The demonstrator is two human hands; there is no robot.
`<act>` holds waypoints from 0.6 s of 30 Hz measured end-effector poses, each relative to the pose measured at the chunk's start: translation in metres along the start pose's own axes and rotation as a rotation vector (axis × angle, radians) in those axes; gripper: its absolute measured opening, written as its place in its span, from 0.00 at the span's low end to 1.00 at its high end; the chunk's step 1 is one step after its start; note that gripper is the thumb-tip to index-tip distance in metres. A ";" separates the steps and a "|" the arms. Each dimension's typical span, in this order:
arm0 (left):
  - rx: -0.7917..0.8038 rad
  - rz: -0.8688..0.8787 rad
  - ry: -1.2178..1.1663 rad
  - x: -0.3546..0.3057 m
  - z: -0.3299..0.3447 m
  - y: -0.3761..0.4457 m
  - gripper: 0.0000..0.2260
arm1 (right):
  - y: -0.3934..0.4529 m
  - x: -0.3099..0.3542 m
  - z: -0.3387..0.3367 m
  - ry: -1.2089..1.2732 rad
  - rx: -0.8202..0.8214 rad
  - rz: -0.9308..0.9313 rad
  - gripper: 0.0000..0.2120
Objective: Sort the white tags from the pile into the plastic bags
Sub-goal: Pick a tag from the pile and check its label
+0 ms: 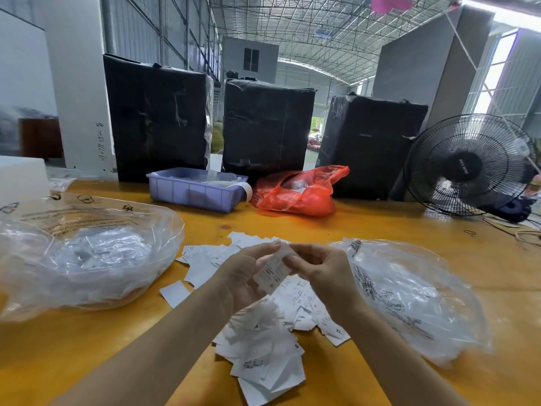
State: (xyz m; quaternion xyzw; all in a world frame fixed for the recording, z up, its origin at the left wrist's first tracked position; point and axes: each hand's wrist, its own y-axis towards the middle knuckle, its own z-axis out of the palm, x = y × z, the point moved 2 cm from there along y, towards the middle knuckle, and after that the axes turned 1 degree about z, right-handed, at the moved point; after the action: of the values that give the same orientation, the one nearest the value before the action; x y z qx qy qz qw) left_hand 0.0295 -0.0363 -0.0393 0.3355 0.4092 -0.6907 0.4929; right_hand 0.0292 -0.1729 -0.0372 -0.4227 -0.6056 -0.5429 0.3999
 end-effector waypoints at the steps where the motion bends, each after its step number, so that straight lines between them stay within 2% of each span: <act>1: -0.006 0.019 0.028 -0.003 -0.001 0.001 0.06 | 0.001 -0.001 -0.004 0.020 -0.032 0.035 0.05; 3: -0.023 0.065 0.123 -0.008 -0.005 0.003 0.07 | 0.003 -0.002 -0.010 0.041 -0.075 0.095 0.02; 6: -0.004 0.071 0.328 -0.014 -0.013 0.004 0.12 | 0.005 -0.004 -0.016 0.046 -0.115 0.156 0.04; 9: 0.060 0.075 0.506 -0.017 -0.021 0.004 0.07 | 0.006 -0.003 -0.017 0.037 -0.134 0.179 0.03; 15: 0.090 0.093 0.626 -0.018 -0.021 0.005 0.06 | 0.005 0.000 -0.016 -0.048 -0.117 0.101 0.03; 18: 0.008 0.143 0.663 -0.028 -0.025 0.005 0.05 | 0.005 0.002 -0.016 -0.126 -0.156 -0.003 0.02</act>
State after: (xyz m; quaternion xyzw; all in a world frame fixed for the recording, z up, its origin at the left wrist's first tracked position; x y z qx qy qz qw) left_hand 0.0440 -0.0034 -0.0270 0.5717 0.5200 -0.5091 0.3789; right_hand 0.0333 -0.1886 -0.0324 -0.4849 -0.5860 -0.5612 0.3263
